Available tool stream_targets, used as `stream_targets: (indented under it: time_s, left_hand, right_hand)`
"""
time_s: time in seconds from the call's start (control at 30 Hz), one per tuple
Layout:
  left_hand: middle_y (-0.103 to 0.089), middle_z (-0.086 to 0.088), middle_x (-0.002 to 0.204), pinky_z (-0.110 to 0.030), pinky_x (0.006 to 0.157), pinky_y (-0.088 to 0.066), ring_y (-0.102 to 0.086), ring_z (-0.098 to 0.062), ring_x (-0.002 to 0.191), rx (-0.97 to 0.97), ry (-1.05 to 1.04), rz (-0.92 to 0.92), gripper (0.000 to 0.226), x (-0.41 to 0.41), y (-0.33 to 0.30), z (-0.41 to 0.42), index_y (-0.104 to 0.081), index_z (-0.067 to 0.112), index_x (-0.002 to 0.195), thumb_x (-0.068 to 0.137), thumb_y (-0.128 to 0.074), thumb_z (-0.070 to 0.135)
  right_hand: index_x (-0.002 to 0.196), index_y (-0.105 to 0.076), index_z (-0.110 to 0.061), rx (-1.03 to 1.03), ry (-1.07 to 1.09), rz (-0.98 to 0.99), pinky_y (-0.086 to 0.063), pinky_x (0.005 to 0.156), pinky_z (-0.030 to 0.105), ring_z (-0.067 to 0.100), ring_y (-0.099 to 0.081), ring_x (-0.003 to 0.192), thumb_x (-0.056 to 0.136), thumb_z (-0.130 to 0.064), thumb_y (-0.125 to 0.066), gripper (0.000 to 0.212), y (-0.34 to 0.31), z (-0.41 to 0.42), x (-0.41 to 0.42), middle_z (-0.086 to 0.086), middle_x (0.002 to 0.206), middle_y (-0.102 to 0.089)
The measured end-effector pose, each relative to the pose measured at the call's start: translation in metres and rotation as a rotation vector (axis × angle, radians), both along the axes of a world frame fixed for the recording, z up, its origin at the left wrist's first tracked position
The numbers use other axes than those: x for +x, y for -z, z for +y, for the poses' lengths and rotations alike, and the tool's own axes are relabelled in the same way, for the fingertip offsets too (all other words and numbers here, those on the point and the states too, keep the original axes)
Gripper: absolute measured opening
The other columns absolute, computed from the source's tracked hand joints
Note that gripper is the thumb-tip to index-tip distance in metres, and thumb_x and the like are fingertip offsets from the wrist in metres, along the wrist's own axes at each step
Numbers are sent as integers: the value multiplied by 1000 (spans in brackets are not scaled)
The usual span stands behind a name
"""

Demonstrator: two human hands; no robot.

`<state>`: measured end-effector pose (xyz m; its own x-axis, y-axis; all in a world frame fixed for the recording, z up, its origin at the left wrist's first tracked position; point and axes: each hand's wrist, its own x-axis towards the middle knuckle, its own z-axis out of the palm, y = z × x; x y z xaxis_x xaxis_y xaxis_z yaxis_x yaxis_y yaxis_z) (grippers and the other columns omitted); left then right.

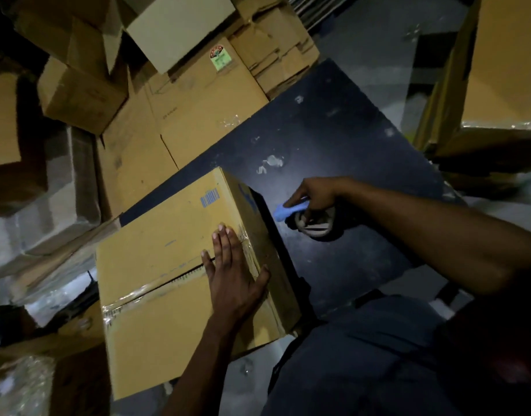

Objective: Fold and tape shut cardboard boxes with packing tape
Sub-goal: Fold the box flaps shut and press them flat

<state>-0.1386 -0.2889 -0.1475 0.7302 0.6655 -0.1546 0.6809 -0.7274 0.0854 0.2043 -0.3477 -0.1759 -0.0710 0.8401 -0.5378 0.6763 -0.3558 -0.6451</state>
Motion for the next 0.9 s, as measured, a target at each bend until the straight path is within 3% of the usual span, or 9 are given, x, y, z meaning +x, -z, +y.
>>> stream_targets:
  time_s: [0.07, 0.13, 0.23, 0.33, 0.43, 0.57, 0.63, 0.8, 0.9]
  left_hand:
    - [18, -2, 183, -68, 132, -5, 15, -24, 169, -5, 6, 9, 106, 2, 0, 0, 10, 16, 175, 99, -40, 70]
    - [19, -3, 183, -67, 133, -5, 16, -24, 169, 0, 8, 28, 106, 4, 0, 3, 11, 15, 174, 98, -39, 70]
    - [21, -3, 182, -66, 133, -5, 18, -24, 169, 12, 1, 48, 108, 5, -1, 6, 12, 14, 174, 97, -40, 70]
    - [21, -3, 182, -65, 134, -4, 18, -24, 168, 6, 2, 63, 108, 4, 0, 6, 12, 14, 174, 98, -37, 72]
    - [20, -4, 182, -65, 134, -4, 18, -24, 169, 12, 12, 57, 107, 3, 1, 6, 11, 13, 174, 99, -35, 75]
    - [19, -6, 182, -66, 133, -4, 17, -25, 169, 12, 20, 56, 110, 1, 3, 6, 10, 11, 174, 99, -35, 78]
    - [18, -9, 182, -68, 133, -4, 17, -27, 169, 23, 26, 56, 112, 1, 4, 7, 8, 9, 174, 97, -36, 78]
    - [18, -13, 182, -72, 131, -3, 16, -31, 169, 26, 35, 17, 109, 4, 0, 3, 7, 5, 173, 95, -39, 67]
    - [14, -15, 182, -73, 131, -3, 11, -35, 169, 18, 144, -63, 100, 7, -2, -1, 2, 3, 173, 101, -38, 59]
  right_hand:
    - [146, -65, -36, 12, 176, 146, -50, 102, 30, 17, -67, 117, 92, -29, -82, 56, 25, -2, 7, -7, 137, -69]
    - [140, -66, -44, 46, 309, 157, -50, 100, 34, 21, -67, 119, 96, -42, -75, 45, 46, -2, 5, -4, 132, -72]
    - [145, -50, -58, 49, 352, -161, -43, 106, 53, 35, -49, 132, 95, -65, -56, 51, 60, -5, -15, 2, 138, -60]
    - [156, -45, -39, 220, 493, -359, -39, 108, 59, 38, -37, 140, 101, -71, -40, 64, 56, -9, -44, 10, 152, -47]
    - [155, -49, -32, 521, 763, -55, -41, 112, 53, 32, -43, 138, 105, -75, -28, 69, 26, 4, -92, 9, 146, -53]
    - [164, -32, -37, 394, 877, 437, -20, 128, 53, 27, -28, 155, 102, -80, -19, 77, 16, 39, -177, 7, 165, -39]
    - [165, -25, -44, 301, 912, 481, -14, 129, 55, 26, -19, 159, 97, -84, -13, 80, 35, 45, -201, 3, 170, -29]
    - [161, -34, -39, 253, 842, 381, -35, 121, 47, 37, -45, 140, 108, -68, -21, 62, 74, 29, -186, 11, 149, -46]
    - [164, -29, -42, 342, 907, 461, -29, 127, 50, 26, -36, 152, 103, -80, -25, 72, 71, 27, -190, 3, 163, -43]
